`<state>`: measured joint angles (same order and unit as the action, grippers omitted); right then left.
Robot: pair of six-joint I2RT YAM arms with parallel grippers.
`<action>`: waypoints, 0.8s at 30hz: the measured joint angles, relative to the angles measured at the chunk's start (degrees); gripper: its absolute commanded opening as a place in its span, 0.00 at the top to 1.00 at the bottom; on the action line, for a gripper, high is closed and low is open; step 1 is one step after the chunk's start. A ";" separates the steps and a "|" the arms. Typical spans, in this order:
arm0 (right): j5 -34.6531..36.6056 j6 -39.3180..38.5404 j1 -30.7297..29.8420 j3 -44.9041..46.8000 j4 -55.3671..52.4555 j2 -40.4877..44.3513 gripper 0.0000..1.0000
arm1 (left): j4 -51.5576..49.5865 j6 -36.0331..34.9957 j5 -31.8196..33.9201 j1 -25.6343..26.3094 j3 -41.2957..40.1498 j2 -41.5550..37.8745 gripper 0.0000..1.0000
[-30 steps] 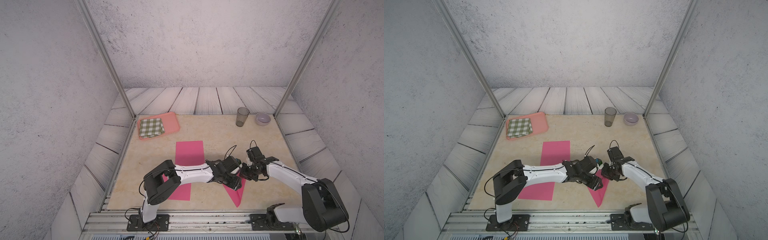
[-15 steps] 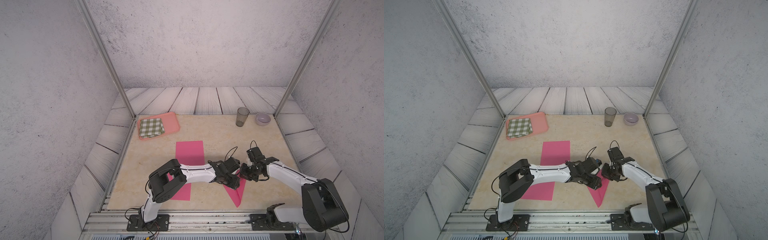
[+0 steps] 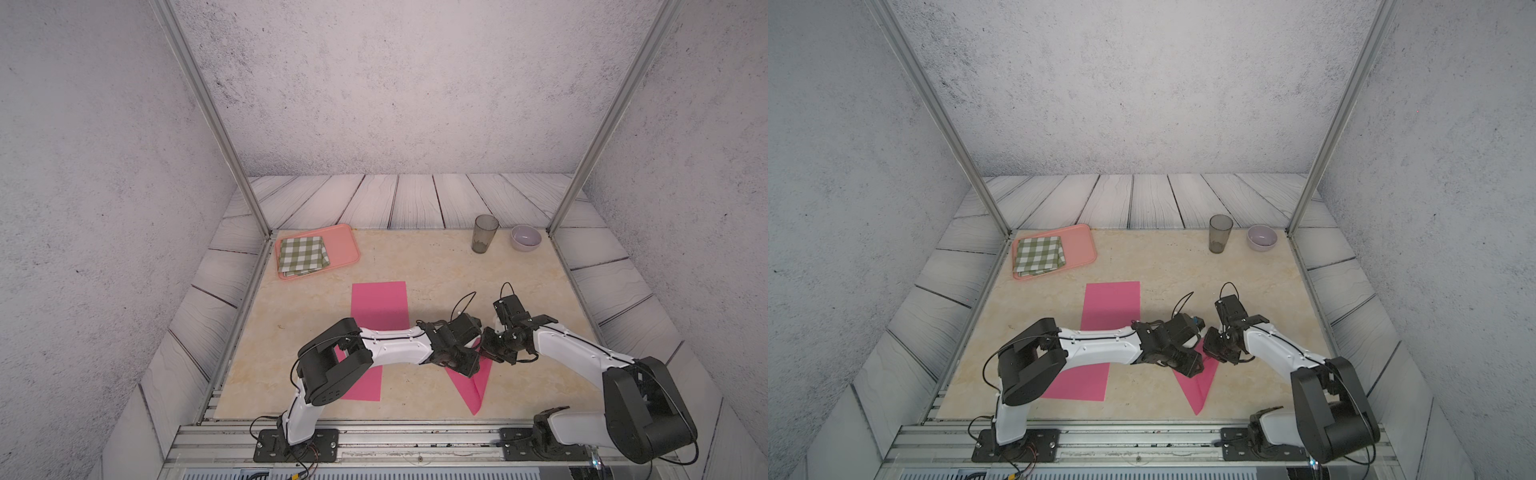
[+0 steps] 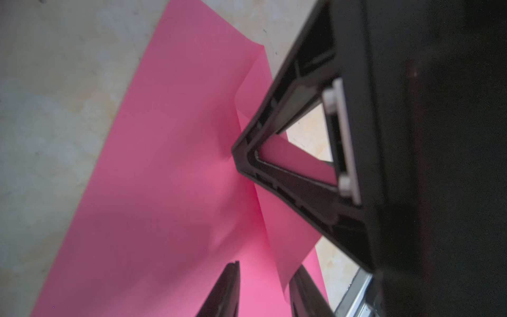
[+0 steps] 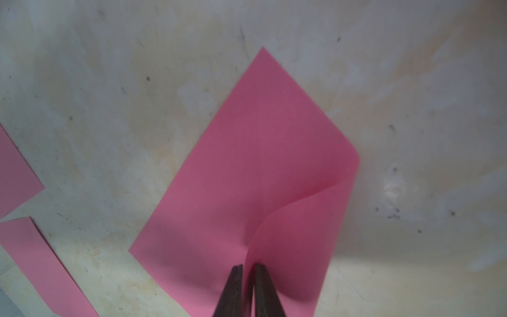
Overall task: Fold the square paper diagonally
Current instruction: Fold the paper at the center of the board.
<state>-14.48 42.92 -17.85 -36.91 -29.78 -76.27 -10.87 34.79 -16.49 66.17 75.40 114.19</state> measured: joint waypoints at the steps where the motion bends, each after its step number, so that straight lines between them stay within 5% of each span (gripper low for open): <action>1: 0.00 0.02 0.00 0.00 -0.02 0.00 0.87 | 0.00 -0.02 -0.17 0.00 0.00 0.09 0.59; 24: 1.36 -0.76 0.09 -0.07 -3.23 -0.11 0.96 | -5.49 -1.44 -2.60 -0.09 4.90 3.10 0.55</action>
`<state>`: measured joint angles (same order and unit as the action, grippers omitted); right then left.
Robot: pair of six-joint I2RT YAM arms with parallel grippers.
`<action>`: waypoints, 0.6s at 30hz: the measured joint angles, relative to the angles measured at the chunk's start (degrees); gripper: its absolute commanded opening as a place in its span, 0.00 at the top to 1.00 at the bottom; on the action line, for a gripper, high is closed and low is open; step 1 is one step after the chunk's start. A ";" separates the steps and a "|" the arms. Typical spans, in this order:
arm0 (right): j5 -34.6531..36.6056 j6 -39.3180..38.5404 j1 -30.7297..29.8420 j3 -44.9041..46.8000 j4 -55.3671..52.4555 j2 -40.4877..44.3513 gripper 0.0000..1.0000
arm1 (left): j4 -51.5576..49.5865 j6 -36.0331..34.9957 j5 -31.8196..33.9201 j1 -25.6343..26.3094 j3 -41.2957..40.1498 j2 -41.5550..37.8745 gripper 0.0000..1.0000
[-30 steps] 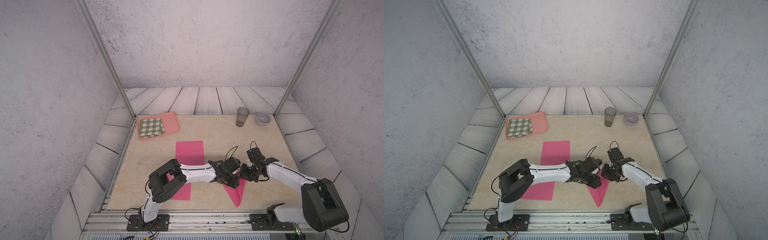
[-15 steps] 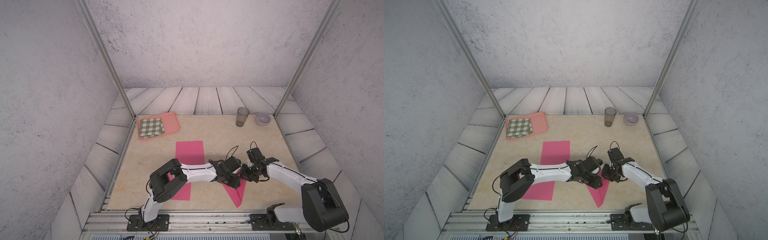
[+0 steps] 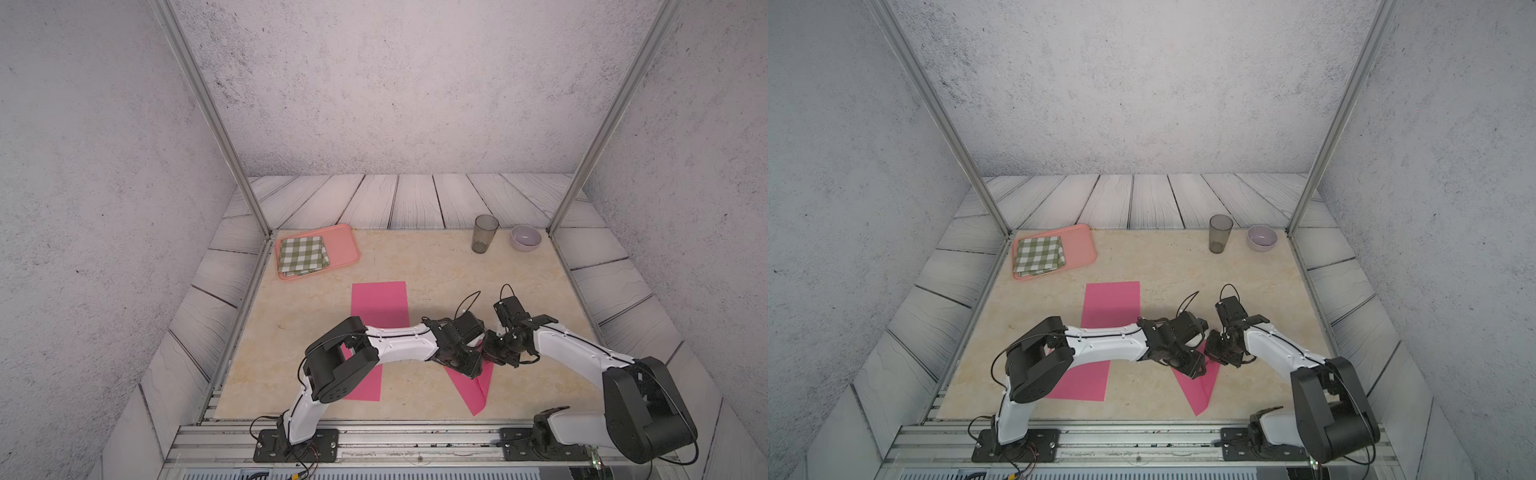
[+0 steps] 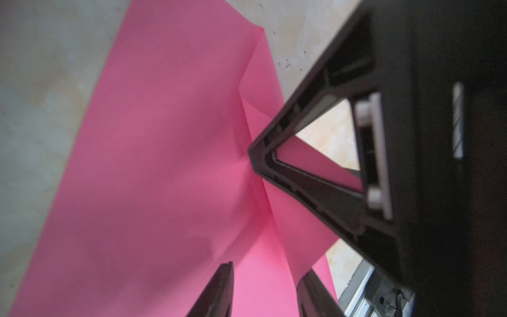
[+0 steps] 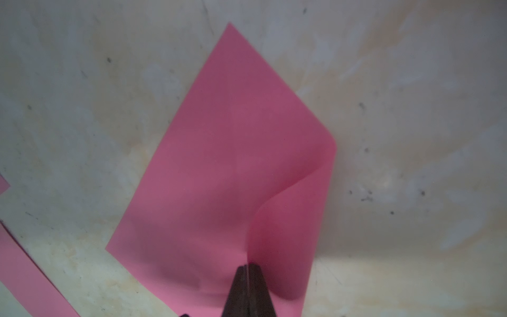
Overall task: Fold the square paper diagonally
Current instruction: Fold the paper at the center of the board.
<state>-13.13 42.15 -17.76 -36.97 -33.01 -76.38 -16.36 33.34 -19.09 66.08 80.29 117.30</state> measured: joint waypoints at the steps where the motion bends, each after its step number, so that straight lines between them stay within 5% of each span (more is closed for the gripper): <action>1: 0.02 -0.15 0.00 -0.02 -0.13 -0.09 0.96 | -0.24 -0.13 -0.04 -0.02 0.17 0.09 0.55; 18: 1.29 -1.03 0.09 -3.58 -5.88 -1.05 1.00 | -1.81 -2.38 0.02 -0.13 1.09 -0.26 0.55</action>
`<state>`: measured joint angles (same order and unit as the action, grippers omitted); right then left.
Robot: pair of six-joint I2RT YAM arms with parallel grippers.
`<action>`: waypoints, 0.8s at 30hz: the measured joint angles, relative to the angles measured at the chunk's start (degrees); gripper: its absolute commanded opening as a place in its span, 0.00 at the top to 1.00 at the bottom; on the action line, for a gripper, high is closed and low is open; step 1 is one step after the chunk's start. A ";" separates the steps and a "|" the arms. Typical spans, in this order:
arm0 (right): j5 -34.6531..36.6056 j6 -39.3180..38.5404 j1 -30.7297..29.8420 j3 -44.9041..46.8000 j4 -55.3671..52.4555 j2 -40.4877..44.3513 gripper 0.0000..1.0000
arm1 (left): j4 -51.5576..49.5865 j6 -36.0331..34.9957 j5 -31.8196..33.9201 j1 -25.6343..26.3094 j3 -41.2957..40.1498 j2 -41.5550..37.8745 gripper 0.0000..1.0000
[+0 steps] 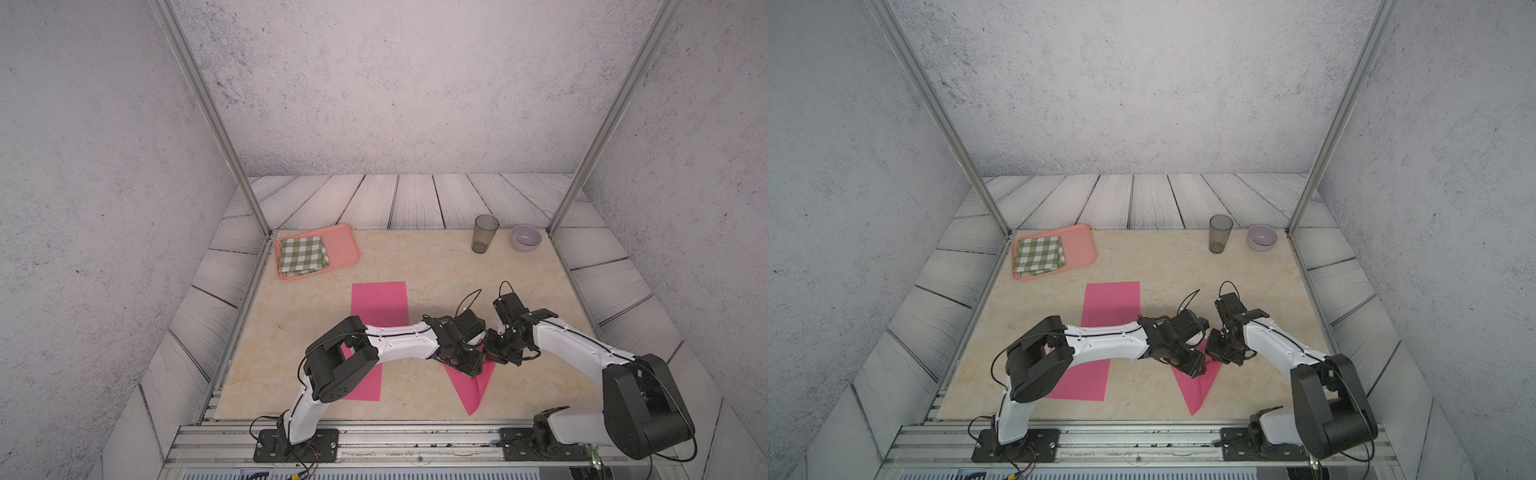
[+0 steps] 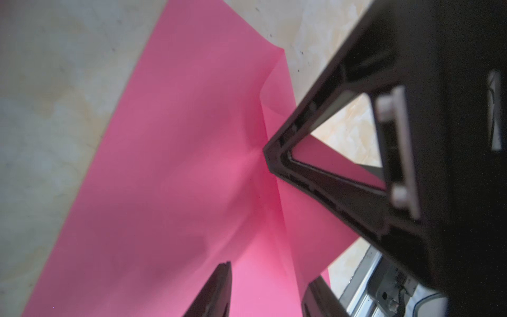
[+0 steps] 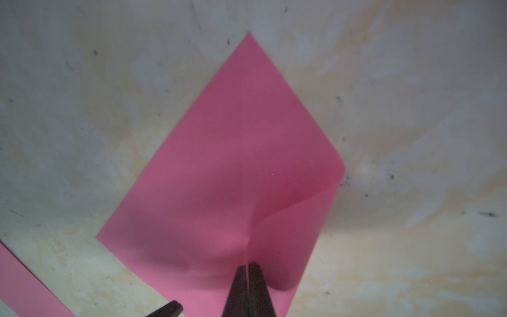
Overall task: Fold the square paper diagonally
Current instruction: Fold the paper at the center of the board.
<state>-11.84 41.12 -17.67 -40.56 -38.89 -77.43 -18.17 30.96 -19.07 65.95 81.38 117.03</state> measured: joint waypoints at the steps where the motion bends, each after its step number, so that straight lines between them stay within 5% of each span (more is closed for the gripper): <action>1: 0.00 0.02 0.00 0.00 0.02 0.00 1.00 | -0.26 -0.13 -0.02 0.00 0.00 -0.11 0.55; 24: 0.22 0.17 0.24 0.13 -0.28 0.07 1.00 | -5.99 -0.35 -2.29 0.02 2.56 -0.44 0.51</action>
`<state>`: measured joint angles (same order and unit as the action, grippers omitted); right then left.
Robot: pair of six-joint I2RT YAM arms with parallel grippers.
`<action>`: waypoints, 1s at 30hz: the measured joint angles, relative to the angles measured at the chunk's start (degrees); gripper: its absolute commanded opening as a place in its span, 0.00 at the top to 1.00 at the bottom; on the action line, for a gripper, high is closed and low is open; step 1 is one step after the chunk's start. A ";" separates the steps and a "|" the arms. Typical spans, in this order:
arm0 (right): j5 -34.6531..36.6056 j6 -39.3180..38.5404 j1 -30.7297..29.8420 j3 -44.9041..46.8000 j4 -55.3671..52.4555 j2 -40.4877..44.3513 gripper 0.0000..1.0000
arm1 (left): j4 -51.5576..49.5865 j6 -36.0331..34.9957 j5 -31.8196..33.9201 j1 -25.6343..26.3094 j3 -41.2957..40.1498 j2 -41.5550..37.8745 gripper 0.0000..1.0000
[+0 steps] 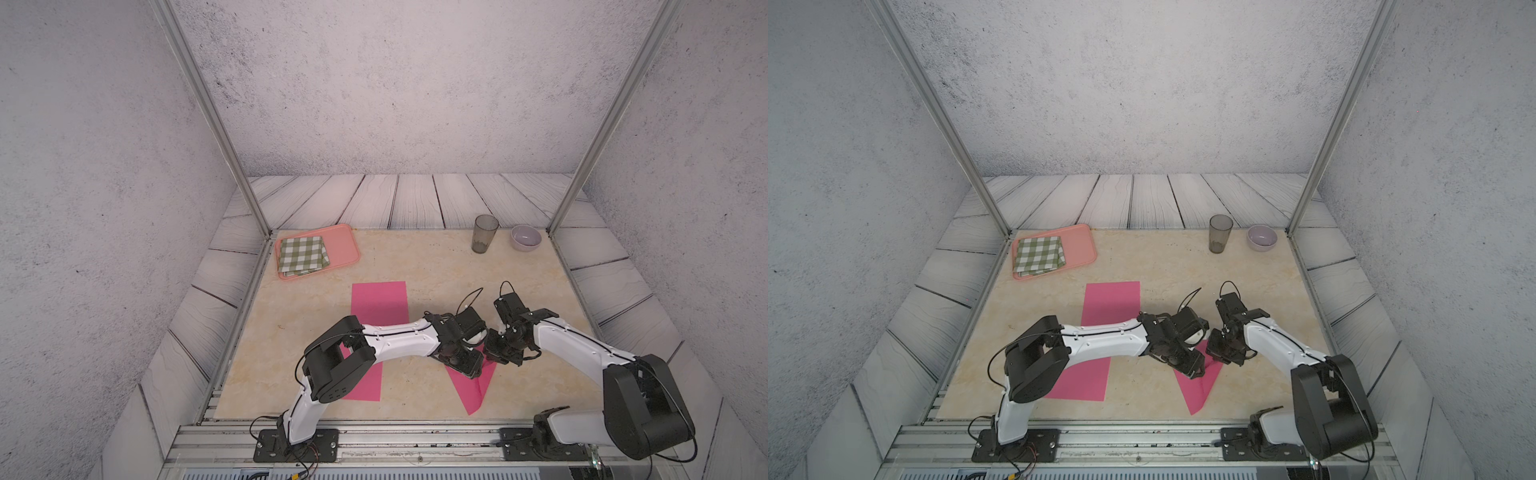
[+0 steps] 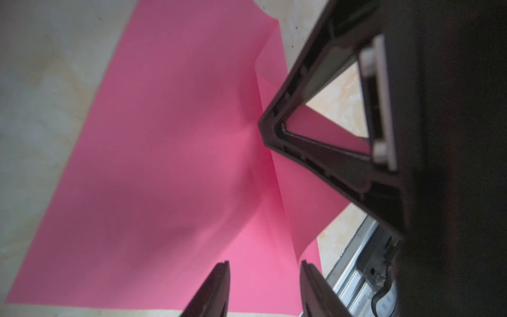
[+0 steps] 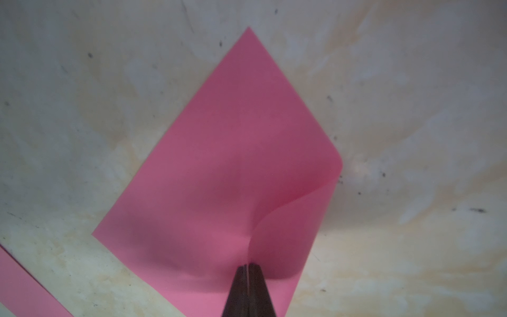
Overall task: Fold the square paper diagonally
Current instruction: Fold the paper at the center of the board.
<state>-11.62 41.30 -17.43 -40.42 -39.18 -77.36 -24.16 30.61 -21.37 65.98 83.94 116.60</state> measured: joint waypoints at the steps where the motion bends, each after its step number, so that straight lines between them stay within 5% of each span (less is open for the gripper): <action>1: 0.02 0.00 0.00 0.00 -0.02 0.00 1.00 | -0.13 0.02 -0.13 0.02 0.02 0.00 0.50; 20: -0.02 -0.11 0.44 1.49 1.51 0.42 1.00 | 6.40 2.75 3.98 1.62 -3.41 -0.31 0.52; 30: -2.36 0.31 -0.31 1.62 5.51 1.75 1.00 | 17.84 1.33 6.67 5.70 -11.89 -12.68 0.48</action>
<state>-13.98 41.60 -17.74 -38.81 -33.67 -75.61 -6.33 31.94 -14.70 71.68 72.05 103.92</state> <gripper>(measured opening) 0.049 0.513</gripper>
